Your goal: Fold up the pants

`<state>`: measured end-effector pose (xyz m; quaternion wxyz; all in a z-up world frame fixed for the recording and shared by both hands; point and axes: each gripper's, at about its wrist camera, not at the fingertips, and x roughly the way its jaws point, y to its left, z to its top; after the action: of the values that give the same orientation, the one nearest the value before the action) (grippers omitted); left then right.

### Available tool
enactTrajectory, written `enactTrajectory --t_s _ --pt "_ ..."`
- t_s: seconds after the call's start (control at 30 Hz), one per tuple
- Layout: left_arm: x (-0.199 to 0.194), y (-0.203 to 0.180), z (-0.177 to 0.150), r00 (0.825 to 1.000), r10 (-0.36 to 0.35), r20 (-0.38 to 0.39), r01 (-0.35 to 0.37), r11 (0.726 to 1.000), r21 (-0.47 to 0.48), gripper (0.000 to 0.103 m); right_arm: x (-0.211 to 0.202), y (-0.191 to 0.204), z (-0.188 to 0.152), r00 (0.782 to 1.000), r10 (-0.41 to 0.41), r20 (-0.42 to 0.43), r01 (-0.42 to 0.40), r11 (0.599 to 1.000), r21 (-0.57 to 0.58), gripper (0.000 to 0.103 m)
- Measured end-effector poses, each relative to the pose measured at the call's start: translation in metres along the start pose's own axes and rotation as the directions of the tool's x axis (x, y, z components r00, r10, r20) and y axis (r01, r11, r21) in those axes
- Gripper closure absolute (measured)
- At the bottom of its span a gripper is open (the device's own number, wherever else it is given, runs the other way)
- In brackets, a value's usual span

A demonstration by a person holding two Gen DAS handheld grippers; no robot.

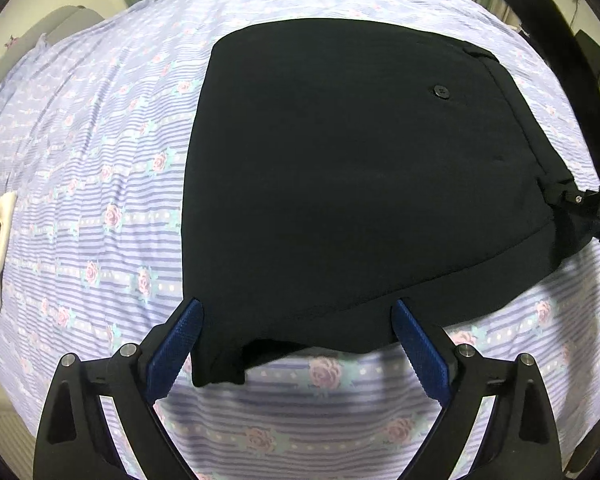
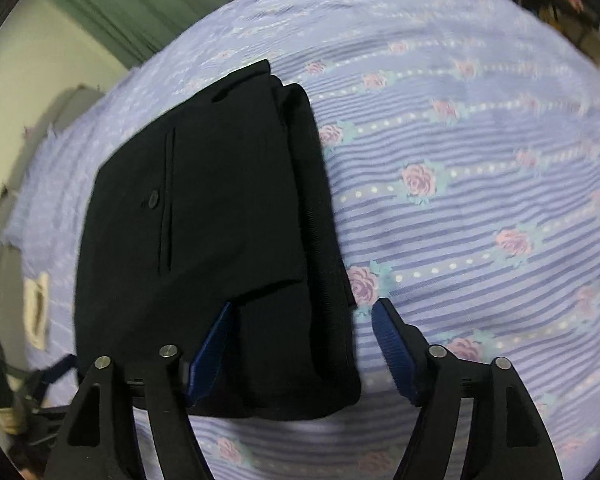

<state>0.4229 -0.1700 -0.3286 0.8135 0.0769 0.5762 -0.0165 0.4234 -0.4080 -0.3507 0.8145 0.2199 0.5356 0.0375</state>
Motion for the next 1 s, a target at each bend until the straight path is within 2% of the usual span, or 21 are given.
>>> enactTrajectory --t_s 0.17,0.3,0.43,0.63,0.7,0.77,0.83,0.93,0.97,1.0 --pt "0.002 -0.005 0.002 1.0 0.01 0.002 -0.01 1.0 -0.003 0.007 0.011 -0.013 0.004 0.995 0.098 -0.023 -0.097 0.995 0.038 0.023" --pt "0.007 -0.002 0.002 1.0 0.011 -0.001 -0.011 1.0 -0.002 0.007 0.01 -0.01 0.009 0.976 0.211 -0.045 -0.207 0.975 0.08 0.024" --pt "0.012 -0.002 0.009 1.0 0.001 0.001 -0.001 1.0 -0.004 0.007 0.024 -0.012 0.014 0.972 0.227 -0.058 -0.219 0.967 0.129 0.024" --pt "0.016 -0.01 0.025 1.0 -0.015 0.019 0.015 1.0 0.006 0.007 0.037 -0.021 0.021 0.951 0.306 -0.05 -0.289 0.934 0.21 0.023" --pt "0.016 -0.011 0.03 1.0 -0.018 0.024 0.018 1.0 0.002 0.007 0.029 -0.015 0.019 0.943 0.327 -0.062 -0.309 0.929 0.204 0.028" --pt "0.016 -0.011 0.036 0.999 -0.024 0.031 0.024 1.0 -0.011 0.007 0.013 -0.003 0.019 0.917 0.397 -0.05 -0.384 0.909 0.164 0.032" --pt "0.017 -0.008 0.041 0.999 -0.039 0.033 0.04 0.999 -0.025 0.007 0.001 0.004 0.021 0.912 0.409 -0.016 -0.405 0.908 0.112 0.032" --pt "0.018 -0.004 0.049 0.998 -0.056 0.028 0.057 0.997 -0.044 0.007 0.022 0.002 0.028 0.934 0.353 -0.053 -0.341 0.926 0.164 0.036" --pt "0.018 -0.004 0.051 0.998 -0.057 0.029 0.058 0.997 -0.048 0.007 0.039 -0.003 0.028 0.943 0.322 -0.084 -0.299 0.931 0.207 0.047" --pt "0.017 -0.003 0.053 0.998 -0.061 0.032 0.063 0.997 -0.052 0.007 0.047 -0.006 0.029 0.947 0.307 -0.096 -0.279 0.933 0.226 0.05"
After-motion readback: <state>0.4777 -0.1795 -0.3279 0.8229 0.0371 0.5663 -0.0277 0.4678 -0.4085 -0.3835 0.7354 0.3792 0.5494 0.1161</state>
